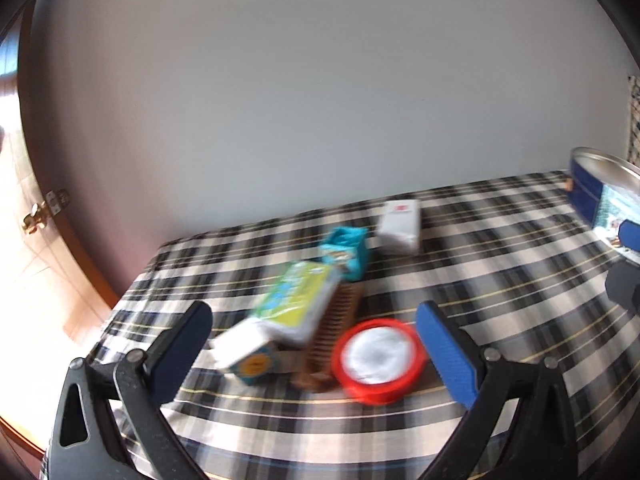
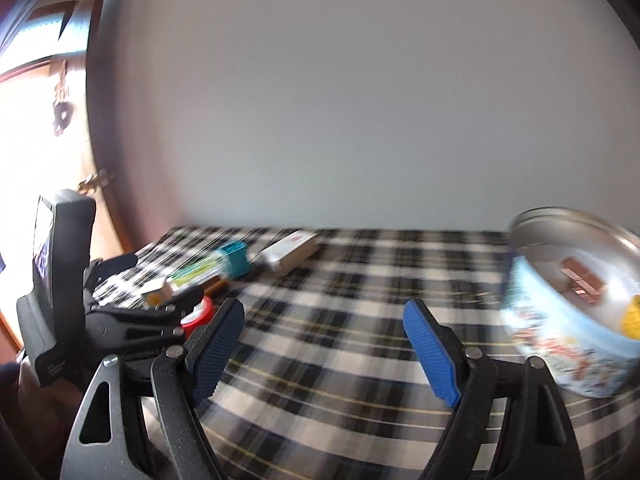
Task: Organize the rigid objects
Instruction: 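Withdraw both grippers from the tin back toward the remaining objects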
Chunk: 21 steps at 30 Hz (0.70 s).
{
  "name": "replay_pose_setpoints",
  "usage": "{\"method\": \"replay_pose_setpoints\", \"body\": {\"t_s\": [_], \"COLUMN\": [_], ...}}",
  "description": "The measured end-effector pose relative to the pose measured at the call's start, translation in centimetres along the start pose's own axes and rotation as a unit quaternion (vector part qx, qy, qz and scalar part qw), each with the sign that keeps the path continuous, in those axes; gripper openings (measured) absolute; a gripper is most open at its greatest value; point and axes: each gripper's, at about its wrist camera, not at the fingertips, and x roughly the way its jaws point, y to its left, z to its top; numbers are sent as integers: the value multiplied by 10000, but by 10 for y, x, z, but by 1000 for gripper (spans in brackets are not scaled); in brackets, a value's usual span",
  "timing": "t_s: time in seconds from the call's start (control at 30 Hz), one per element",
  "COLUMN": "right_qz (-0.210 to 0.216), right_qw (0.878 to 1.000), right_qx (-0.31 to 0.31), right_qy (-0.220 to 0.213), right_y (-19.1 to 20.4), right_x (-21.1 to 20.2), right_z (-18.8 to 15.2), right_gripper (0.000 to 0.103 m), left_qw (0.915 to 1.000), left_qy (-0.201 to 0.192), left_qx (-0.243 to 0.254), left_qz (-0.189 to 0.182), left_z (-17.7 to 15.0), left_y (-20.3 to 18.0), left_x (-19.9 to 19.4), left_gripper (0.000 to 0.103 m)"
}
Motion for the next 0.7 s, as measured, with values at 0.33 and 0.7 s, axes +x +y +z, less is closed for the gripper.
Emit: {"method": "replay_pose_setpoints", "body": {"t_s": [0.33, 0.7], "right_qz": [797, 806], "right_qw": [9901, 9724], "right_qx": [-452, -684], "right_qy": [1062, 2079], "right_y": [70, 106], "right_x": [63, 130], "right_z": [-2, -8], "right_gripper": [84, 84], "left_qw": [9995, 9963], "left_qy": [325, 667], "left_qx": [42, 179], "left_qz": [-7, -508], "left_z": [-14, -22], "left_y": [71, 94], "left_x": [15, 39], "left_gripper": [103, 103]}}
